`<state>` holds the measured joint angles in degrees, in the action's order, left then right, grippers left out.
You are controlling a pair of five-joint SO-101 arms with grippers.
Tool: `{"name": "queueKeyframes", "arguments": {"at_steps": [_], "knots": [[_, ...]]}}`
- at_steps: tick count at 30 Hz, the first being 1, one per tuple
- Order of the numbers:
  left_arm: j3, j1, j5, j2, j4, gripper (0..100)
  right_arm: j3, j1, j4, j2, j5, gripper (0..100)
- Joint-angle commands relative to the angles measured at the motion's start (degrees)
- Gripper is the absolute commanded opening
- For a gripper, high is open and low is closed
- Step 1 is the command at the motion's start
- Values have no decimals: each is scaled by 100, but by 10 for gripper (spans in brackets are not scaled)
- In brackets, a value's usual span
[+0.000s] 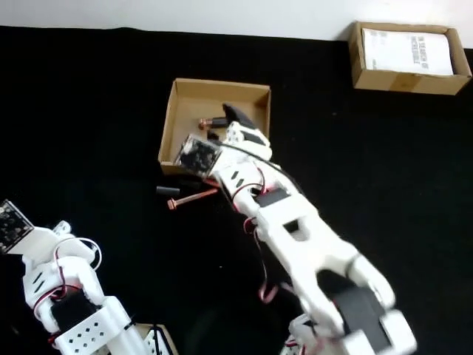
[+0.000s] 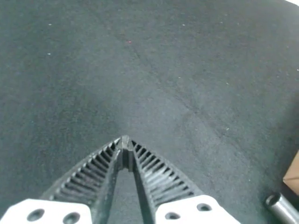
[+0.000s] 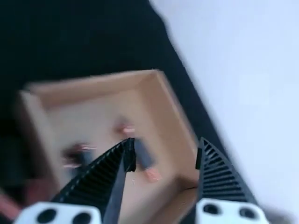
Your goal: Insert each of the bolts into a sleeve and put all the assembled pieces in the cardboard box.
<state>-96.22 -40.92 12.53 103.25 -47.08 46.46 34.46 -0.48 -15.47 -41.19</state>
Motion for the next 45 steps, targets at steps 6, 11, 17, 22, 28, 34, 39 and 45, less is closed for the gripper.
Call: {"name": "queueKeyframes", "arguments": {"at_steps": [6,11,17,22,28,34,39,45], "knots": [[-92,110,18,40,-26,13,-1525,1604,5341,-1191,4492,187],[-92,84,18,40,-26,13,-2466,1859,6079,-110,4835,187],[-92,75,18,31,-26,13,-3688,1851,6088,1288,4343,187],[-92,75,18,31,-26,13,-4919,1754,6114,2651,3930,187],[-92,75,18,31,-9,13,-6308,1727,6123,3943,3745,187],[-92,75,18,31,0,13,-7310,1666,6378,5007,3534,187],[-92,75,18,40,0,13,-8013,1657,6844,5613,3543,187],[-92,75,18,40,0,13,-8330,1587,6888,6062,3543,160]]}}
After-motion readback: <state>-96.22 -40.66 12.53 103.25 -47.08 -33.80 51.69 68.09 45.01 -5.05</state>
